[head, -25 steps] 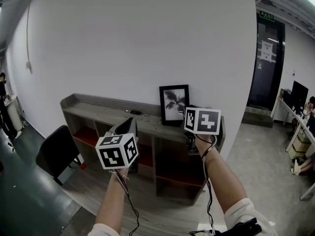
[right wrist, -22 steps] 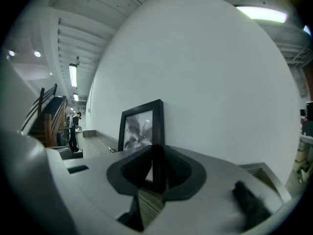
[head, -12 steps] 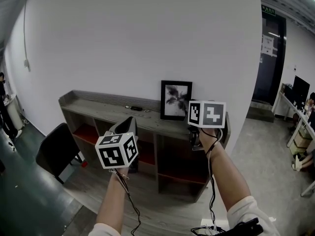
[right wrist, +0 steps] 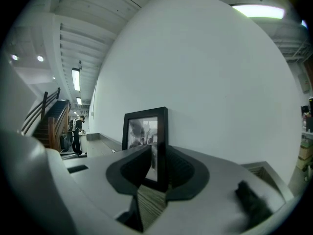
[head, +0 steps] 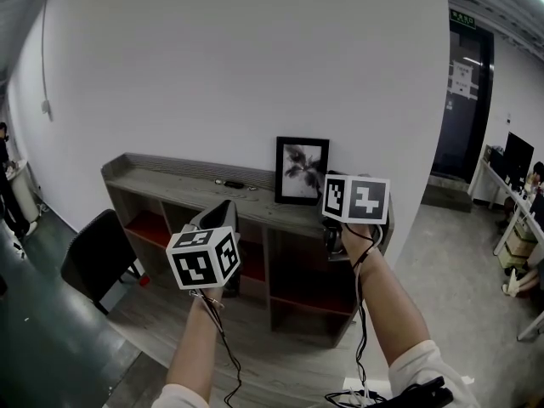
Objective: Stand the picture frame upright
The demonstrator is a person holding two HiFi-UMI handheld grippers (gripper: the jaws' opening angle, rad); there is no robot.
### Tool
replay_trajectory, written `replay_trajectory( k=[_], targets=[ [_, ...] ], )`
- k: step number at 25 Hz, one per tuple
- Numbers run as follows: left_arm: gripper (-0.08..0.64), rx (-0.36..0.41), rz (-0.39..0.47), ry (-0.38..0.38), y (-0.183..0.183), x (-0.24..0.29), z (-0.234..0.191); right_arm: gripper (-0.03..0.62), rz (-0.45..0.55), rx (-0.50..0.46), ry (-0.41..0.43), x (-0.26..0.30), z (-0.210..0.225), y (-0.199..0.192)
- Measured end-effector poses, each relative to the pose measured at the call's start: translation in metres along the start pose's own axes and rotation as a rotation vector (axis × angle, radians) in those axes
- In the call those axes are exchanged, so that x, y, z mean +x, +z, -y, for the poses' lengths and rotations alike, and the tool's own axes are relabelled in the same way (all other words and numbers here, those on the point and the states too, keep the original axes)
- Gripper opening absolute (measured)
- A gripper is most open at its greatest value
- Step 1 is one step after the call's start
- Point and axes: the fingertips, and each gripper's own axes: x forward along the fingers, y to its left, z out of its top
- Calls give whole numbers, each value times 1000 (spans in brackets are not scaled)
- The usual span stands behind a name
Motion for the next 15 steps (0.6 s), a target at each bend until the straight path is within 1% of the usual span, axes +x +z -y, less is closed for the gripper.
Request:
replay_trajectory(
  k=[7,11,15],
  targets=[
    [14,17,13,10,7,-20,13,86,10,11,17,-20,-5,-2],
    [14,22,16,19,11,-34,27,86,16,9,41,-39,-9,0],
    [14,30,15,23,8,-46,39,86,40,8,62,-57,-14,1]
  ],
)
